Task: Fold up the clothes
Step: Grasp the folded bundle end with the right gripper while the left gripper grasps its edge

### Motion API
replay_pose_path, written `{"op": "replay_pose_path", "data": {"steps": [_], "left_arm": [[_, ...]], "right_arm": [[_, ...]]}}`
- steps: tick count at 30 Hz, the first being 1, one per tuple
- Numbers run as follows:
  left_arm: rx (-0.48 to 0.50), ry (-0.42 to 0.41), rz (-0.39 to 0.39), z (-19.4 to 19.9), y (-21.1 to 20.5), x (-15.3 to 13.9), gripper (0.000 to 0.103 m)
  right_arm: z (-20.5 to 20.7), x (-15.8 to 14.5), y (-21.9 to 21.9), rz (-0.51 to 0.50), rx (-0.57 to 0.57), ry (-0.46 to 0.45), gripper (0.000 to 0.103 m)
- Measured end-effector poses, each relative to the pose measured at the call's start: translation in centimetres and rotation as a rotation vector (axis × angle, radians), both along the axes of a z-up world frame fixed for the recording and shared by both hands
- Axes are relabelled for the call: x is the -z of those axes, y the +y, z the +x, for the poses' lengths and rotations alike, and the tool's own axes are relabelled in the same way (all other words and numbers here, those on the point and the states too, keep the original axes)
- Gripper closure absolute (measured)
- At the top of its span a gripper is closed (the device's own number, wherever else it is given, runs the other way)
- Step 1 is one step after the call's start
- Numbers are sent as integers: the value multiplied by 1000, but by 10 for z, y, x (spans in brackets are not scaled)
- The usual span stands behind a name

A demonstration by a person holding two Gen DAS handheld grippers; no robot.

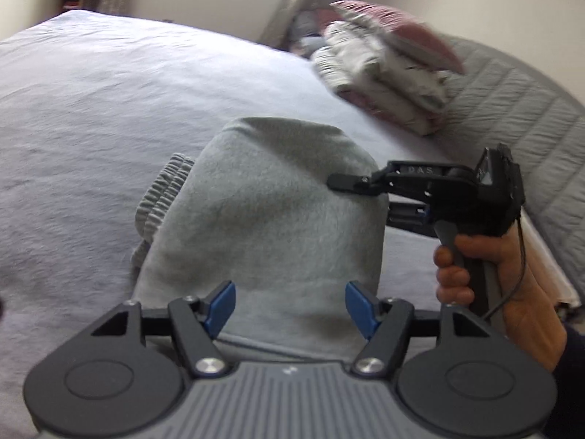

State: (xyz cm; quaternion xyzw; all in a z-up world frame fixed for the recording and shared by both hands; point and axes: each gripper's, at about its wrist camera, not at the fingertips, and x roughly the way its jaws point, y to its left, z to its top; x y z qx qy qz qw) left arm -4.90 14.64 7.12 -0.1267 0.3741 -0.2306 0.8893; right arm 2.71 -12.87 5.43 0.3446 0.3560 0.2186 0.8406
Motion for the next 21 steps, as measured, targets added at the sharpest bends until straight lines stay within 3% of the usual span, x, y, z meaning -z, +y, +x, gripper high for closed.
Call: {"op": "replay_pose_path", "data": {"steps": [3, 6, 9, 12, 15, 19, 21], "left_arm": [[62, 33, -56, -4, -8, 1, 33], [122, 86, -124, -10, -18, 6, 32], [186, 128, -161, -18, -32, 10, 31], [223, 142, -147, -26, -48, 14, 26], [228, 195, -137, -29, -64, 26, 24], [118, 274, -123, -29, -72, 47, 23], [107, 291, -134, -27, -76, 54, 23]], "right_arm": [[-43, -20, -20, -18, 113, -11, 77], [-90, -25, -55, 46, 288, 17, 77], [-142, -20, -85, 80, 471, 48, 77], [-178, 1, -103, 151, 595, 102, 77], [-190, 23, -109, 146, 585, 134, 74], [-169, 34, -120, 133, 466, 158, 65], [-152, 39, -129, 173, 413, 189, 52]]}}
